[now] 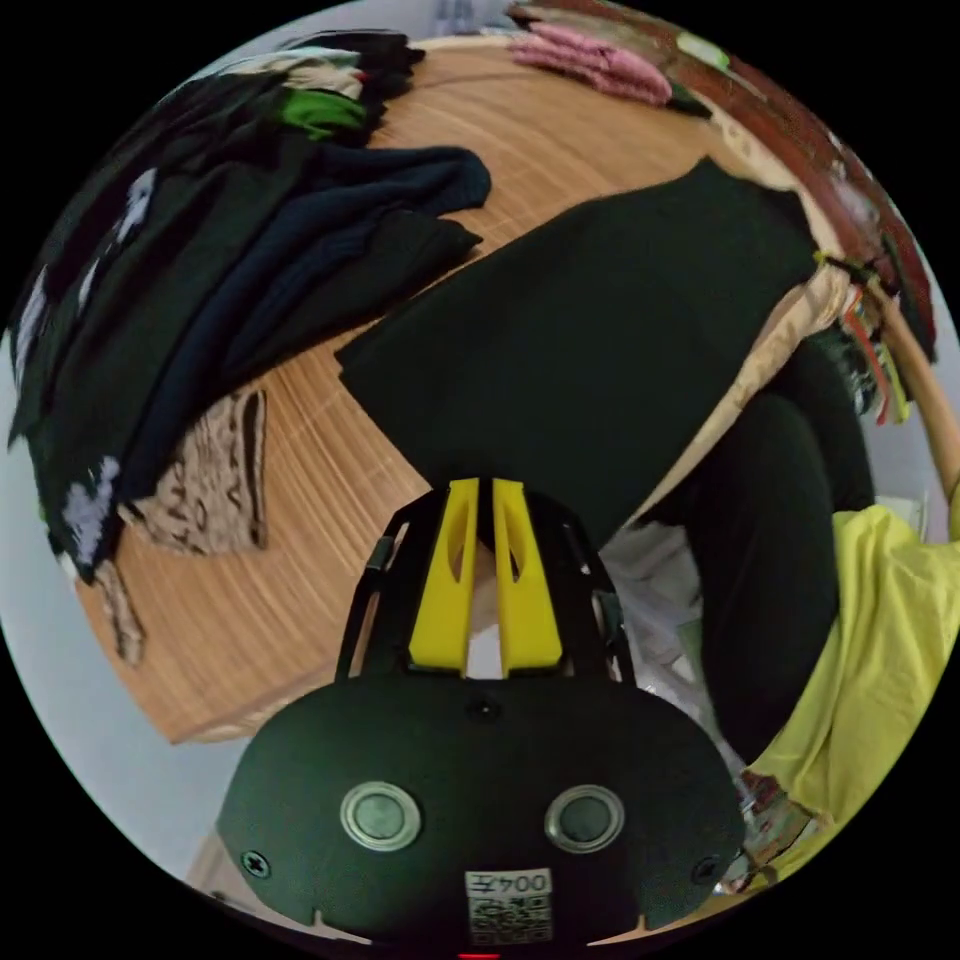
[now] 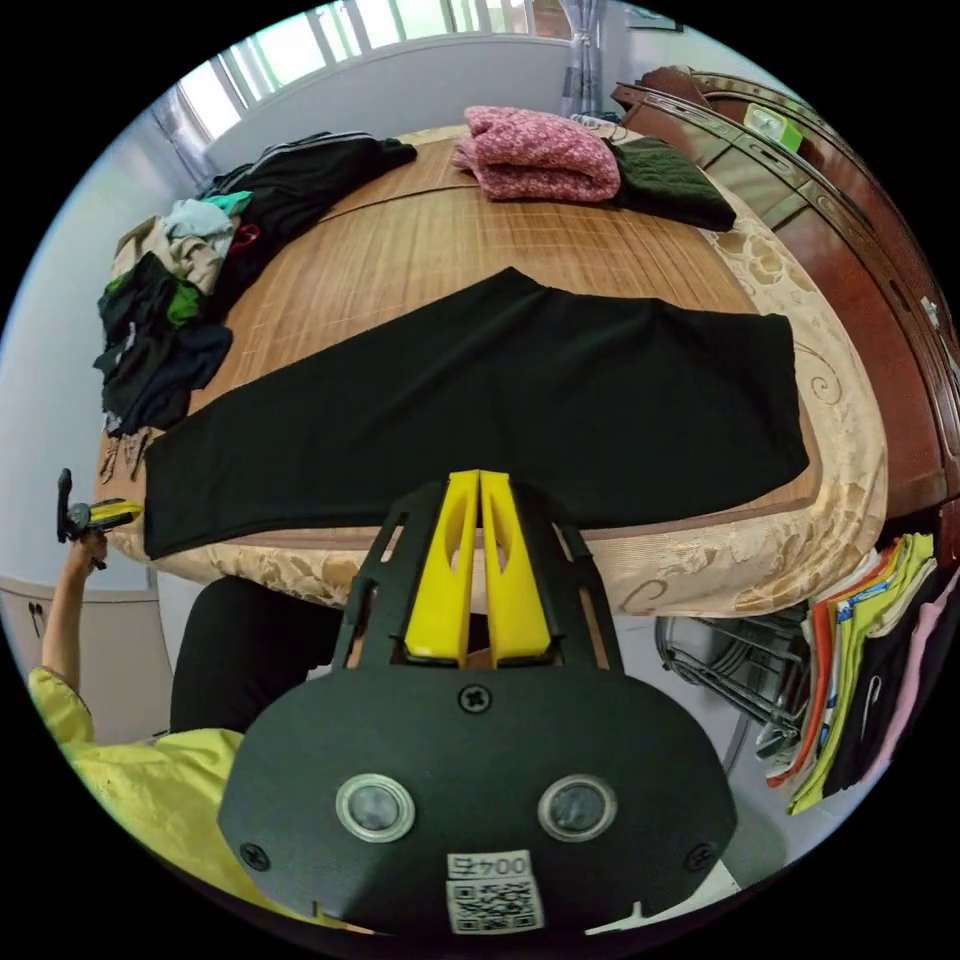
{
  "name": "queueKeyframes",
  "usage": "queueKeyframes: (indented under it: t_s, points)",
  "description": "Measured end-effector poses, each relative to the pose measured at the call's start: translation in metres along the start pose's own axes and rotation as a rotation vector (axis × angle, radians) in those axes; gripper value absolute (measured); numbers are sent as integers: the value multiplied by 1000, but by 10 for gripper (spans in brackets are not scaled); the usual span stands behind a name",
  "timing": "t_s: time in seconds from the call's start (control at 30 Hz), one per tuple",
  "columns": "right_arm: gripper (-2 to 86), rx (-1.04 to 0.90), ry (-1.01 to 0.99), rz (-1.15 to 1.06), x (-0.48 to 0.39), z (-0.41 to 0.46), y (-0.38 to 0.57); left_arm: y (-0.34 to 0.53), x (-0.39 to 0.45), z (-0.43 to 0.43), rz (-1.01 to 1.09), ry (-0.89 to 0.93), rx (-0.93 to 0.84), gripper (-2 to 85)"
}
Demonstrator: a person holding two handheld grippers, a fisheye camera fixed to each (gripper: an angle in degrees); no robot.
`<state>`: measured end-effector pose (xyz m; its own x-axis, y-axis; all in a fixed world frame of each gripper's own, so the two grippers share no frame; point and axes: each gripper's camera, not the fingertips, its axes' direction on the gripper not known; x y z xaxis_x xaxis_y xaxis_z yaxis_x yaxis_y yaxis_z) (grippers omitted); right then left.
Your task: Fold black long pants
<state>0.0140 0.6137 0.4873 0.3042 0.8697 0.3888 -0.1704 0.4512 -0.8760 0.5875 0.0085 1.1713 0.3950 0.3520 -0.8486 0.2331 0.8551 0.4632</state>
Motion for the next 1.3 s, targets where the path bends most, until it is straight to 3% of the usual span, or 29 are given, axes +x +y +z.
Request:
queueKeyframes:
  t_s: [0.17,0.33,0.6,0.93,1.3]
  points:
    - [9,65,-197,-26,-23,7,44,137,-17,7,-289,115,260,15]
    - [32,103,-405,20,-39,31,74,279,-47,50,-791,491,640,10]
    - [47,93,-548,67,-53,72,97,374,-70,116,-1154,971,852,47]
    - [47,74,-585,61,-52,103,108,438,-85,149,-1303,1116,916,61]
    - [31,69,-589,61,-54,131,106,456,-82,127,-1245,1041,927,16]
